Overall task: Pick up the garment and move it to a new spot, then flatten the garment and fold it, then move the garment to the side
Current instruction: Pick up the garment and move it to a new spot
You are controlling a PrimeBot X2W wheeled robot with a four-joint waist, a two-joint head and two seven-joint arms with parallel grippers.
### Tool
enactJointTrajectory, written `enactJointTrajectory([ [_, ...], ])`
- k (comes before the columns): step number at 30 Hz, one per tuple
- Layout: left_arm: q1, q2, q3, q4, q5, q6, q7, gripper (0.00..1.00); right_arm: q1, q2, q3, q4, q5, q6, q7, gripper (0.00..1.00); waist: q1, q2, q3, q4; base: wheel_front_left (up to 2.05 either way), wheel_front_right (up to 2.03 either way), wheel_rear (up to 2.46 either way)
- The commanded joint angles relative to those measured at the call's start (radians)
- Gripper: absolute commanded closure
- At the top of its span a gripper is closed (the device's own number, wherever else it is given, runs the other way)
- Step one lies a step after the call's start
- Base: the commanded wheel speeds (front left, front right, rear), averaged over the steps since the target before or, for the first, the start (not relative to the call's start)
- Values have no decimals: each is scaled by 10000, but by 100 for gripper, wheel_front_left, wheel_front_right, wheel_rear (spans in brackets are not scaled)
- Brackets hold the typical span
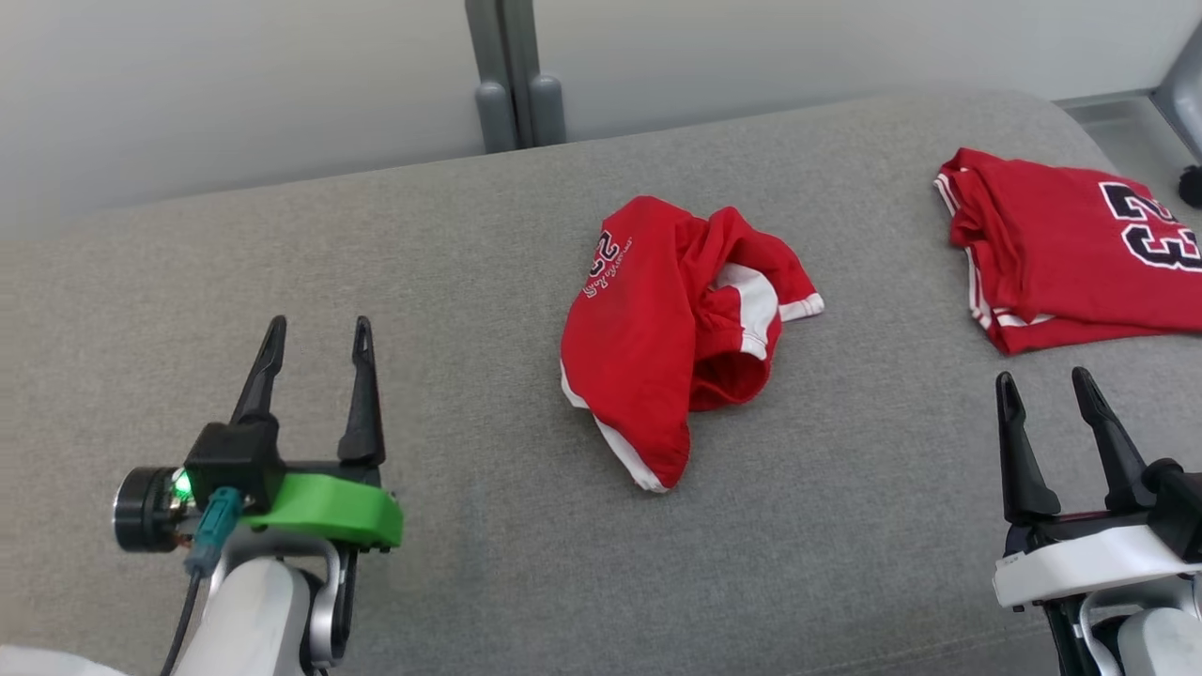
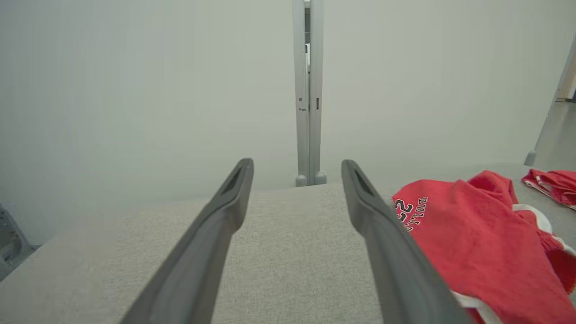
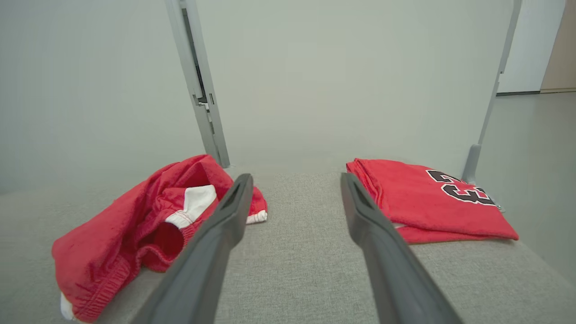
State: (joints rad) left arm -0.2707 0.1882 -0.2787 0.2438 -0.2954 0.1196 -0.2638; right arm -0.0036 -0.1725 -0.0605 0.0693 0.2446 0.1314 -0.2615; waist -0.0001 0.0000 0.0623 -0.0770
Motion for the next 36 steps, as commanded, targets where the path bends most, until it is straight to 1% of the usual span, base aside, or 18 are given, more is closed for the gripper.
enactJointTrajectory([
  [1,349,91,149,-156,73,38,-1,0,135,6,-15,-18,-39,-17,10,0,1,0,-456,476,0,0,0],
  [3,699,120,346,-450,132,25,0,0,221,34,-37,-28,-73,-17,38,0,1,0,-573,613,0,0,0],
  [9,1687,294,767,-1133,324,-215,0,0,264,46,-16,-120,-137,-17,110,0,1,0,-719,846,0,0,0],
  [17,2701,311,1256,-1502,261,-603,-1,0,518,77,-94,-218,-194,-17,218,0,1,0,-903,1043,0,0,0],
  [23,3066,222,1416,-1545,236,-951,-1,0,689,80,-170,-218,-200,-17,333,0,1,0,-1028,1226,0,0,0],
  [29,3313,55,1617,-1521,318,-1186,-1,0,833,97,-119,-180,-137,-17,437,0,1,0,-1110,1340,0,0,0],
  [36,3464,-102,1736,-1399,480,-1324,-1,0,969,114,-81,-216,-143,-17,564,0,1,0,-1161,1378,0,0,0],
])
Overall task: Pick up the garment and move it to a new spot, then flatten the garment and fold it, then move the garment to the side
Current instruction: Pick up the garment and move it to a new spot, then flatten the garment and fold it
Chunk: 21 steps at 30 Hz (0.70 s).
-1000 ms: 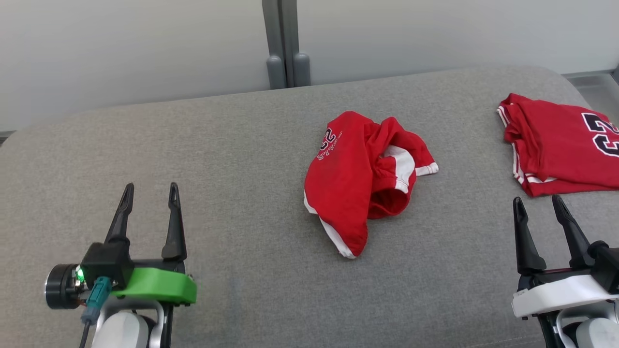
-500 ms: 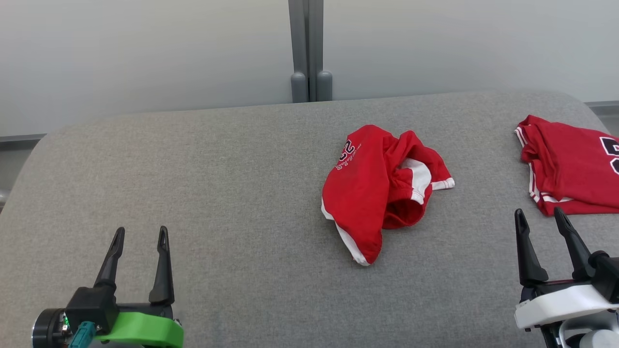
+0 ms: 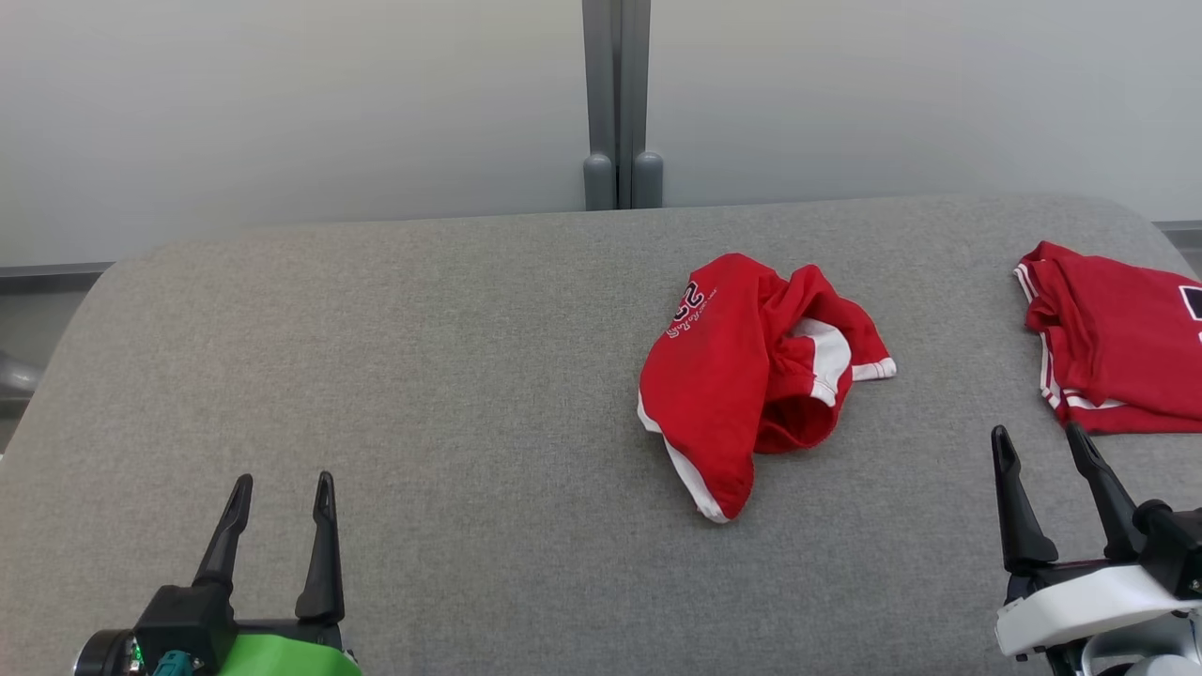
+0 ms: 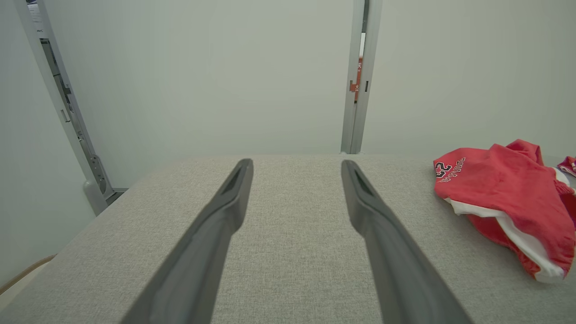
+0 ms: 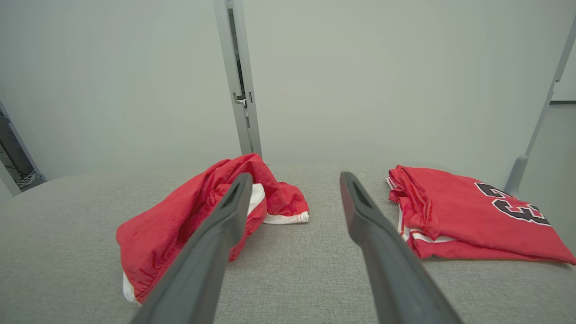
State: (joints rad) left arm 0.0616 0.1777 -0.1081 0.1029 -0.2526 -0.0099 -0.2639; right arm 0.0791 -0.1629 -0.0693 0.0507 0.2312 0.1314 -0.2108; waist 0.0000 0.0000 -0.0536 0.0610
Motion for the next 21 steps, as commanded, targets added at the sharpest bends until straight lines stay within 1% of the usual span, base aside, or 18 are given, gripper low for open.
enactJointTrajectory([
  [1,157,-28,48,29,83,-48,0,0,171,24,11,-41,-18,-17,56,0,0,0,-6,-2,0,0,0],
  [21,101,-350,351,298,490,-314,0,0,424,100,24,-131,-58,-17,247,0,0,0,8,-96,0,0,0],
])
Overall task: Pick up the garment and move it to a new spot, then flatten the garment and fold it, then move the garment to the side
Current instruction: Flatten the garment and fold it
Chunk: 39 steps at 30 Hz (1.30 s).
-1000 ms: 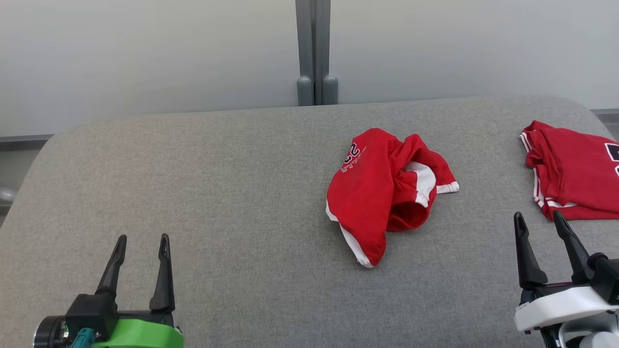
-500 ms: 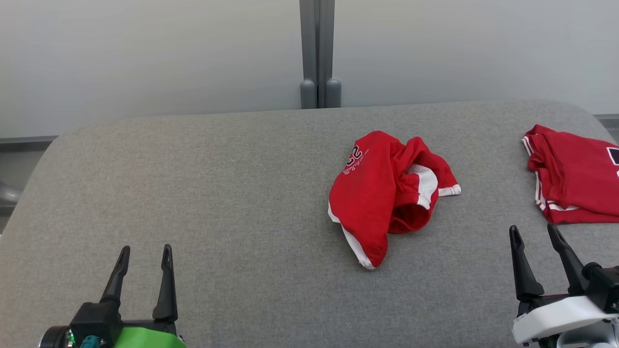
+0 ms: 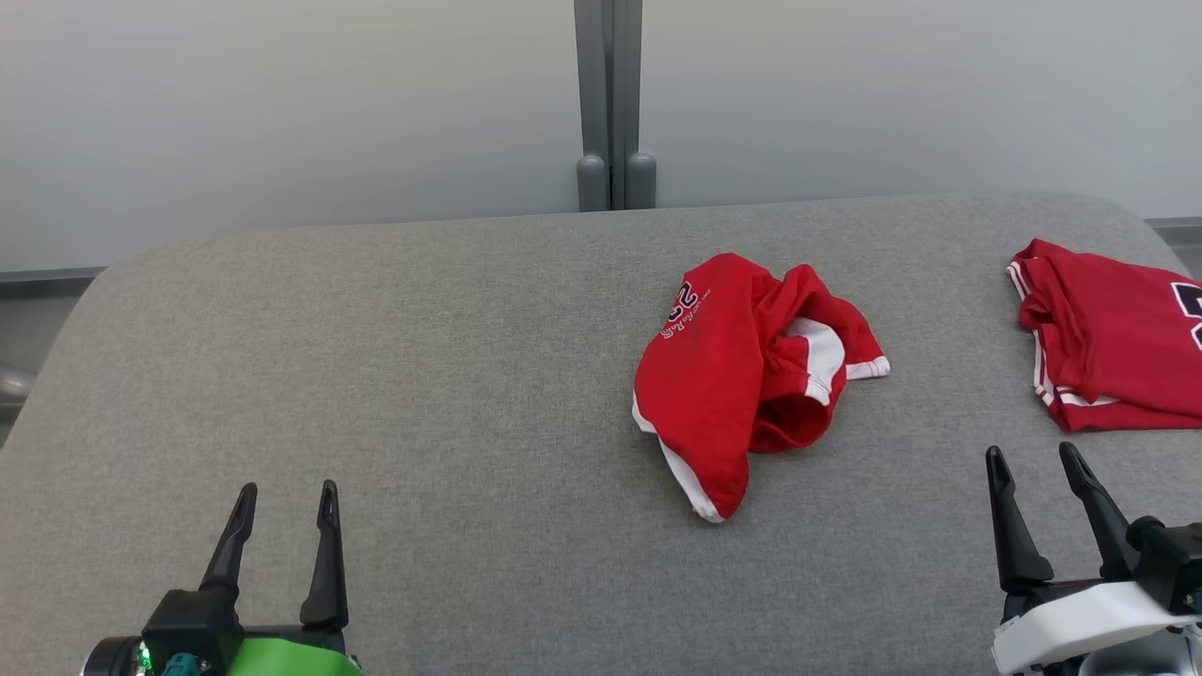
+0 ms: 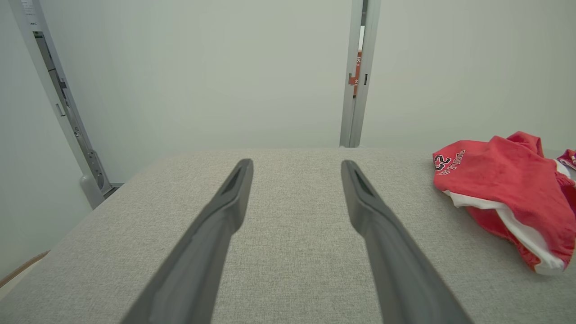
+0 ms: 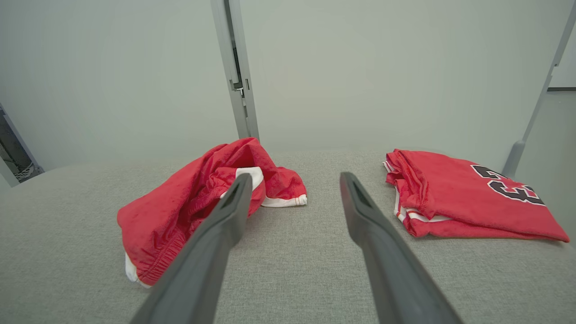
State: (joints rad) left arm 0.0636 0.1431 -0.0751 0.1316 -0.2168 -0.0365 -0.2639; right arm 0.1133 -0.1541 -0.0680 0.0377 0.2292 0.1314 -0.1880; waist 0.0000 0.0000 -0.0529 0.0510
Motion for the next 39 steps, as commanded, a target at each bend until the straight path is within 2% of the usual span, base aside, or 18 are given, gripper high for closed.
enactJointTrajectory([
  [1,73,-17,40,26,146,-68,0,0,81,17,14,3,-44,-17,12,0,0,0,4,7,0,0,0],
  [28,-6,-304,345,136,448,-323,0,0,-71,-36,143,231,-8,-17,16,0,0,0,53,111,0,0,0],
  [39,-277,-428,228,209,637,-393,0,0,-1374,-822,1081,893,-212,-17,141,0,0,0,269,483,0,0,0],
])
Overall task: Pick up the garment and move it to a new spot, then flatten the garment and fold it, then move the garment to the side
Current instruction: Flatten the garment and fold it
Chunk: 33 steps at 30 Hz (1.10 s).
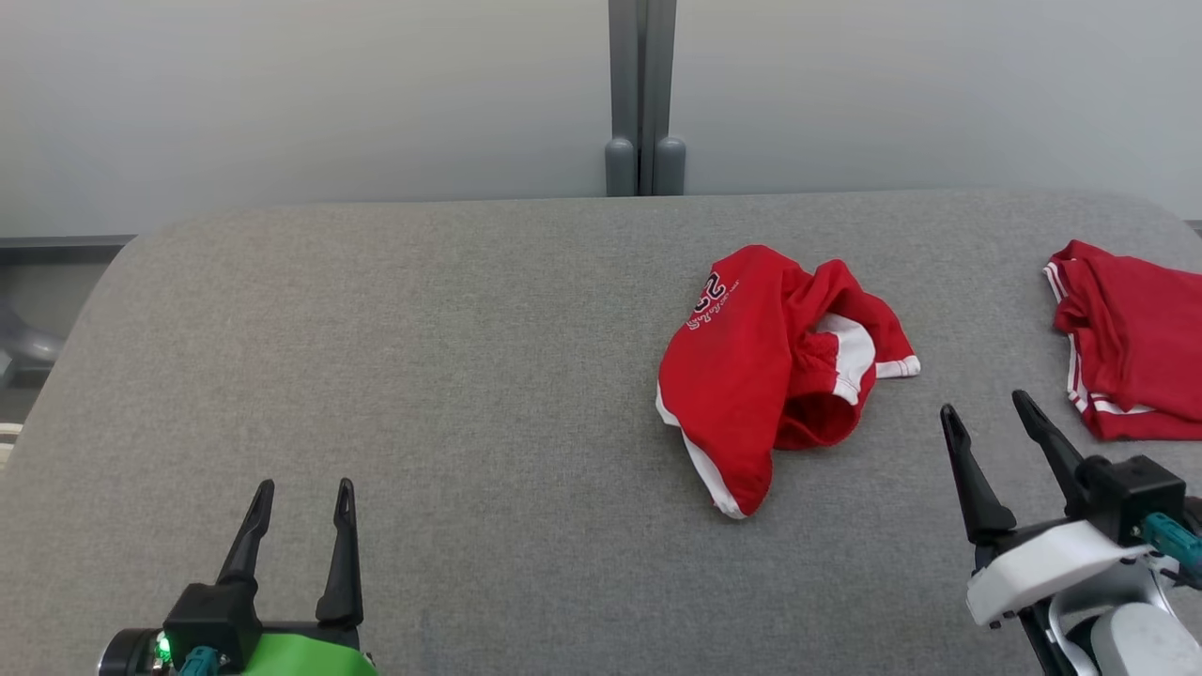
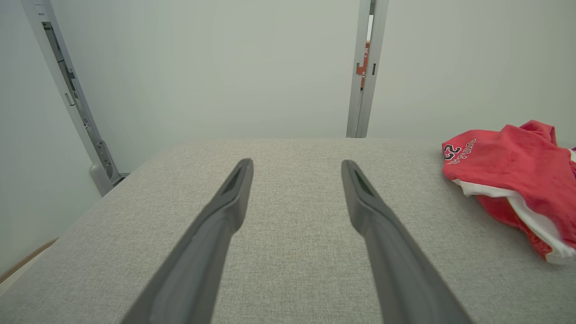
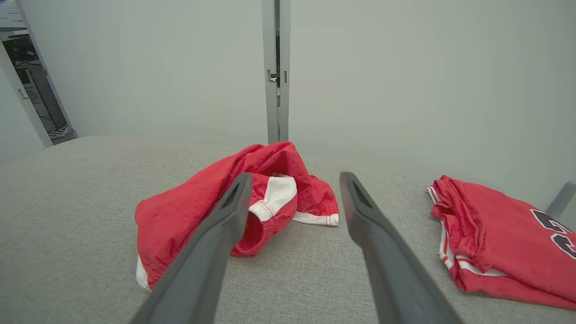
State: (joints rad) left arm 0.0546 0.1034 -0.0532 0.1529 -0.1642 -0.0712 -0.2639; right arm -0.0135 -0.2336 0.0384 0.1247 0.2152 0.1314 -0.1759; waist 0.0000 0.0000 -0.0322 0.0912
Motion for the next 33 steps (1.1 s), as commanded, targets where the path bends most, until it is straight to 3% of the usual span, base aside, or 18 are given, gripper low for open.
enactJointTrajectory([
  [1,-207,-45,-12,15,129,-54,0,0,-283,-112,153,171,-123,-17,67,0,0,0,95,145,0,0,0],
  [15,-902,-291,-504,1,337,20,0,0,-2594,-830,1531,3187,-70,-19,52,0,0,0,1255,1040,0,0,0],
  [26,-1312,-423,-728,63,397,137,0,0,-4079,-956,2454,5871,134,-19,-535,0,0,0,1804,1397,0,0,0],
  [27,-1326,-431,-723,75,402,144,0,0,-4199,-947,2511,6060,182,-19,-578,67,0,0,1819,1405,0,0,0],
  [28,-1331,-434,-723,87,406,151,0,0,-4294,-940,2548,6214,227,-19,-607,100,0,0,1817,1406,0,0,0],
  [33,-1322,-448,-691,158,416,166,0,0,-4677,-882,2698,6681,420,-19,-815,100,0,0,1718,1358,0,0,0],
])
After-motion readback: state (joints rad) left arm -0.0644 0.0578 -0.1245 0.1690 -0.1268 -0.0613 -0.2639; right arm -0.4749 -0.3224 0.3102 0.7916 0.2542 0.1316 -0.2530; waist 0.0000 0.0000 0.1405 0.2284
